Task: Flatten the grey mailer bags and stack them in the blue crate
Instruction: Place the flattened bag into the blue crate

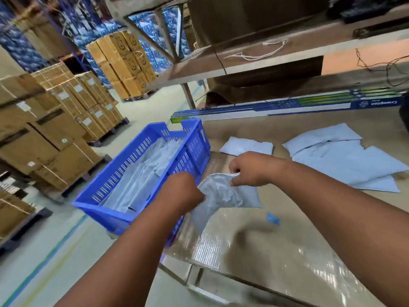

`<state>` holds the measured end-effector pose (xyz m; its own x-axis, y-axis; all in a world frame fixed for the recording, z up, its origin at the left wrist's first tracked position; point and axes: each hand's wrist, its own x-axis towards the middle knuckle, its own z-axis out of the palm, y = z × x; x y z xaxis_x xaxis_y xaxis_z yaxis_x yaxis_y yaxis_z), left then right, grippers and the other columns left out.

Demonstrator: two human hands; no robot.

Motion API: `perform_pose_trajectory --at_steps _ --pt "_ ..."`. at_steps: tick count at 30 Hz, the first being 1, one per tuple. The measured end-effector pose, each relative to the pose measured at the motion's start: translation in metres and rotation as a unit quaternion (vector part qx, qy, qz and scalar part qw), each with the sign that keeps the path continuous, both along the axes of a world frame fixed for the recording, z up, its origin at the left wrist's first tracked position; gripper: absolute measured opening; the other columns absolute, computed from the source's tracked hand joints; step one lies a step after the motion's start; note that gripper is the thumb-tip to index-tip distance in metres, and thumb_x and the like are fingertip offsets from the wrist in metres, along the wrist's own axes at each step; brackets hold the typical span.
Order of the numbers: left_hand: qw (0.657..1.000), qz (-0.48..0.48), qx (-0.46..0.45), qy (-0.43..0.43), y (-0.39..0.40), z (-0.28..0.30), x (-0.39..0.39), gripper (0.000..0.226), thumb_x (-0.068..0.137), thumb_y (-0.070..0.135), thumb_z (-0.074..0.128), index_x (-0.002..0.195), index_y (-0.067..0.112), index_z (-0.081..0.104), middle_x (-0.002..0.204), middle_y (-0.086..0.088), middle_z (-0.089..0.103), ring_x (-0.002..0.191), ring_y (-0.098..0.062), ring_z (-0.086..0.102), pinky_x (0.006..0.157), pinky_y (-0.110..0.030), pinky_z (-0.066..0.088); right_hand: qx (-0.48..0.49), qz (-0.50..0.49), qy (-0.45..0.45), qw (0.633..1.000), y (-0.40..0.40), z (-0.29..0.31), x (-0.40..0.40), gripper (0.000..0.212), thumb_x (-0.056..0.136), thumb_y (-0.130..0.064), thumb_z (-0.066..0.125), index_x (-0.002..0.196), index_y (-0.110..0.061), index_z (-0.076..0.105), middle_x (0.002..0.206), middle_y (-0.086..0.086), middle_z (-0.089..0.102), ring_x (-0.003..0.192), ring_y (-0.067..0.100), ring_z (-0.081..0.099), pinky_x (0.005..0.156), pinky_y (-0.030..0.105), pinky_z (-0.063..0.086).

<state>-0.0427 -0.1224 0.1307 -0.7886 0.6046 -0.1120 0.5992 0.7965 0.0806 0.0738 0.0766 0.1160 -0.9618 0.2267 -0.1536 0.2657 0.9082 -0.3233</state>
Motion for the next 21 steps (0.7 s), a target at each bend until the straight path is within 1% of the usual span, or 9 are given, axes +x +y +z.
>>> perform_pose_trajectory --at_steps 4,7,10,12,14,15,16,18,21 --pt "0.994 0.048 0.094 0.022 -0.042 0.057 -0.037 0.029 0.080 0.035 0.081 0.081 0.011 0.066 0.083 -0.008 0.070 0.084 -0.030 0.068 0.068 -0.037 0.052 0.038 0.031 0.065 0.997 -0.017 0.062 -0.065 0.015 0.094 -0.050 0.066 0.096 -0.035 0.063 0.105 -0.011 0.065 0.100 0.020 0.060 0.072 0.033 0.045" --pt "0.981 0.083 0.172 0.027 -0.079 0.092 -0.075 0.034 0.081 0.031 0.083 0.072 0.014 0.055 0.080 -0.014 0.070 0.081 -0.035 0.072 0.071 -0.044 0.061 0.090 0.045 0.110 0.989 -0.039 0.107 -0.124 0.026 0.095 -0.054 0.063 0.111 -0.034 0.069 0.114 -0.005 0.067 0.110 0.025 0.061 0.082 0.036 0.048" --pt "0.973 0.123 0.193 0.042 -0.117 0.108 -0.117 0.033 0.081 0.031 0.083 0.071 0.013 0.057 0.077 -0.013 0.071 0.080 -0.032 0.073 0.067 -0.038 0.059 0.113 0.071 0.119 0.984 -0.074 0.139 -0.182 0.028 0.094 -0.057 0.062 0.100 -0.030 0.068 0.104 -0.002 0.066 0.106 0.026 0.062 0.079 0.035 0.047" --pt "0.976 0.135 0.165 0.050 -0.137 0.109 -0.142 0.027 0.082 0.034 0.081 0.077 0.013 0.065 0.079 -0.008 0.071 0.083 -0.029 0.070 0.060 -0.031 0.047 0.114 0.076 0.108 0.985 -0.095 0.146 -0.219 0.027 0.094 -0.051 0.063 0.098 -0.025 0.072 0.093 -0.002 0.072 0.091 0.021 0.066 0.073 0.032 0.051" --pt "0.982 0.131 0.134 0.039 -0.153 0.103 -0.164 0.024 0.083 0.034 0.080 0.083 0.013 0.068 0.082 -0.007 0.071 0.082 -0.027 0.069 0.056 -0.029 0.043 0.113 0.079 0.070 0.988 -0.110 0.137 -0.255 0.020 0.095 -0.041 0.062 0.095 -0.025 0.072 0.070 -0.003 0.073 0.062 0.011 0.066 0.055 0.025 0.048" --pt "0.984 0.129 0.122 0.021 -0.159 0.098 -0.175 0.022 0.084 0.032 0.080 0.085 0.013 0.068 0.083 -0.007 0.072 0.080 -0.026 0.071 0.056 -0.029 0.046 0.105 0.084 0.040 0.990 -0.113 0.125 -0.273 0.016 0.097 -0.037 0.061 0.096 -0.024 0.070 0.063 -0.004 0.072 0.053 0.009 0.066 0.050 0.023 0.045" --pt "0.985 0.129 0.115 -0.003 -0.164 0.092 -0.185 0.019 0.085 0.028 0.080 0.086 0.013 0.068 0.084 -0.007 0.074 0.076 -0.025 0.074 0.057 -0.030 0.052 0.089 0.087 0.004 0.992 -0.114 0.109 -0.290 0.012 0.098 -0.034 0.062 0.098 -0.024 0.068 0.062 -0.002 0.074 0.053 0.011 0.069 0.050 0.023 0.048" --pt "0.984 0.128 0.104 -0.061 -0.170 0.074 -0.202 0.016 0.087 0.021 0.079 0.090 0.009 0.068 0.086 -0.011 0.077 0.070 -0.023 0.078 0.063 -0.033 0.063 0.013 0.068 -0.074 0.995 -0.112 0.076 -0.321 0.011 0.099 -0.028 0.068 0.108 -0.023 0.064 0.075 0.011 0.078 0.069 0.024 0.078 0.059 0.031 0.061" --pt "0.978 0.106 0.084 -0.159 -0.172 0.045 -0.221 0.018 0.088 0.016 0.080 0.091 0.005 0.066 0.083 -0.015 0.077 0.071 -0.027 0.079 0.070 -0.041 0.067 -0.068 0.031 -0.193 0.978 -0.109 0.032 -0.351 0.026 0.099 -0.016 0.071 0.120 -0.022 0.057 0.100 0.025 0.078 0.078 0.034 0.080 0.057 0.035 0.061"
